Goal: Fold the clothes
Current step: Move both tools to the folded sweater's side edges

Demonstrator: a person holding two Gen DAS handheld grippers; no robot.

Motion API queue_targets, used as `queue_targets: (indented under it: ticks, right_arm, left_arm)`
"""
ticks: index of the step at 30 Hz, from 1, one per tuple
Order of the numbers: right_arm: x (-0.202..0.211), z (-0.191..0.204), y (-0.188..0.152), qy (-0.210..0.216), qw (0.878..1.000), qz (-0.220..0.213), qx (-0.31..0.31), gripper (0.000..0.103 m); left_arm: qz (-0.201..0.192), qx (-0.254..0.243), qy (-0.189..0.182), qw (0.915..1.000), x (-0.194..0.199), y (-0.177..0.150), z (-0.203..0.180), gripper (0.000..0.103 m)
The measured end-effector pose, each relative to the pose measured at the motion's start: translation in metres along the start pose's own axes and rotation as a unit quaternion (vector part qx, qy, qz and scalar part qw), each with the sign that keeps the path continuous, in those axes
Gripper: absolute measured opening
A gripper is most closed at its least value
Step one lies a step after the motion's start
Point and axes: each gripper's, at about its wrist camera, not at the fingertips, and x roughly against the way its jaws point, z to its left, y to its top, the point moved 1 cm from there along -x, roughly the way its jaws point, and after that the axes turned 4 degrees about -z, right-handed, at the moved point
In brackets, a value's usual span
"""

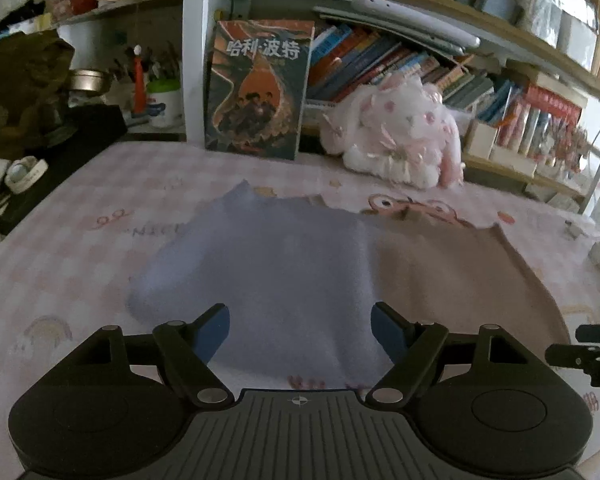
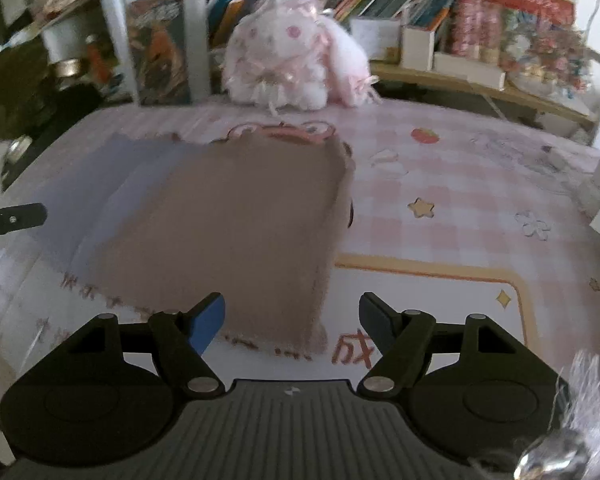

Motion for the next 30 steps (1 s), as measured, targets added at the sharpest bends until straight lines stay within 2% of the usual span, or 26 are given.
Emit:
queue_targets:
  ticks: [3, 8, 13, 15, 20, 26, 30]
  right_arm:
    - [0.0, -0.009, -0.004, 0.022, 0.999, 0.01, 0.022, 0.076]
    - [0.004, -0.021, -0.011, 0.054, 0.997, 0.026, 0.053, 0.077]
    - [0.01, -0.027, -0.013, 0.073, 0.996, 0.024, 0.053, 0.077]
    - [0.01, -0.027, -0.013, 0.074, 0.995, 0.023, 0.056, 0.077]
    - [0.01, -0.025, -0.011, 0.071, 0.995, 0.018, 0.064, 0.077]
    - [0.009, -0.022, -0.004, 0.051, 0.997, 0.005, 0.055, 0.081]
    - [0.007, -0.019, 0.001, 0.038, 0.999, -0.001, 0.037, 0.084]
  left_arm:
    - [0.003, 0.013, 0.028, 0.9995, 0.011, -0.011, -0.016, 0.085]
    - [0.022, 0.071, 0.07, 0.9948, 0.016, -0.03, -0.03, 0.085]
    - [0.045, 0.138, 0.085, 0.9858, 0.015, -0.033, -0.021, 0.085]
    - [0.054, 0.182, 0.087, 0.9779, 0.011, -0.032, -0.01, 0.085]
    - [0.06, 0.297, 0.088, 0.9489, 0.005, -0.033, 0.023, 0.085]
    - [0.068, 0.361, 0.092, 0.9255, -0.009, -0.027, 0.058, 0.085]
    - [0.079, 0.417, 0.076, 0.9023, -0.022, -0.027, 0.084, 0.085]
